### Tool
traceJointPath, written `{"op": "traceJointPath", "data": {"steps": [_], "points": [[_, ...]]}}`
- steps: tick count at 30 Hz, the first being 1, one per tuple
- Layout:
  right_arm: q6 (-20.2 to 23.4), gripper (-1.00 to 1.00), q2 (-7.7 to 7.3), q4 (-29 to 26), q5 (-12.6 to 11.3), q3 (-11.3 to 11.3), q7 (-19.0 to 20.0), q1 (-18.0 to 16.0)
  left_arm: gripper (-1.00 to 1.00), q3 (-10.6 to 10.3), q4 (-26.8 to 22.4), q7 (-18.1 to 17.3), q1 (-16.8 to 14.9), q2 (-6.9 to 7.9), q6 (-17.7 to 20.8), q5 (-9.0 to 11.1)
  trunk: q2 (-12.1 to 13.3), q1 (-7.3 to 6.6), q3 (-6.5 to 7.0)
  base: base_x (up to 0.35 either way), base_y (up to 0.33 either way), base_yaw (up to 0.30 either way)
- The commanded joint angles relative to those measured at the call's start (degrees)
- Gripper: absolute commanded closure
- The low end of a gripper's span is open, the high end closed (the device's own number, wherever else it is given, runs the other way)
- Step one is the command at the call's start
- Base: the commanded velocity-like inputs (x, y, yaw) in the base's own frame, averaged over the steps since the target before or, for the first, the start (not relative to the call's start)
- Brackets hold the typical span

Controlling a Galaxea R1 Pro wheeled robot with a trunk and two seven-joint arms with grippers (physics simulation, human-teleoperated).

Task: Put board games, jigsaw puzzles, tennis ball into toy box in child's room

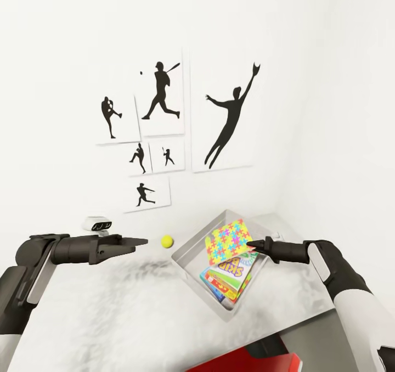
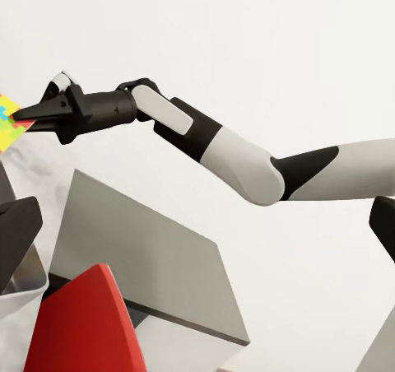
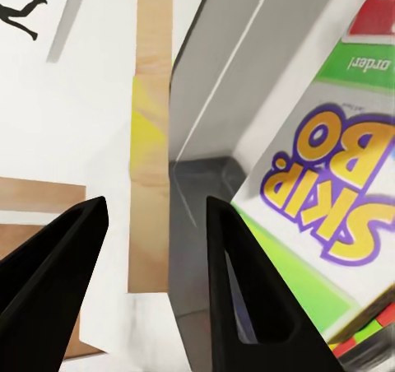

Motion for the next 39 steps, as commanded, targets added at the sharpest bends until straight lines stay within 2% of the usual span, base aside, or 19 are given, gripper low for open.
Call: {"op": "traceJointPath", "data": {"steps": [1, 26, 32, 39], "points": [[0.18, 1.0, 0.02, 0.0, 0.37, -0.14, 0.43, -0.06, -1.0, -0.02, -0.01, -0.2, -0.05, 0.01, 0.61, -0.01, -0.14, 0.04, -0.23, 0.0, 0.0, 0.0], [0.18, 1.0, -0.04, 0.68, 0.37, 0.15, 0.41, -2.55, -1.0, -0.02, -0.01, -0.2, -0.05, -0.05, 0.61, -0.01, -0.14, 0.04, -2.57, 0.0, 0.0, 0.0], [0.18, 1.0, -0.11, 0.7, 0.3, 2.11, 0.49, -2.54, -1.0, -0.02, -0.01, -0.2, -0.05, 0.0, 0.61, -0.01, -0.14, 0.04, -3.14, 0.0, 0.0, 0.0], [0.18, 1.0, -0.25, 0.75, 0.29, 2.72, 0.56, -2.55, -1.0, -0.02, -0.01, -0.2, -0.05, 0.04, 0.61, 0.01, -0.14, 0.04, -3.79, 0.0, 0.0, 0.0]]}}
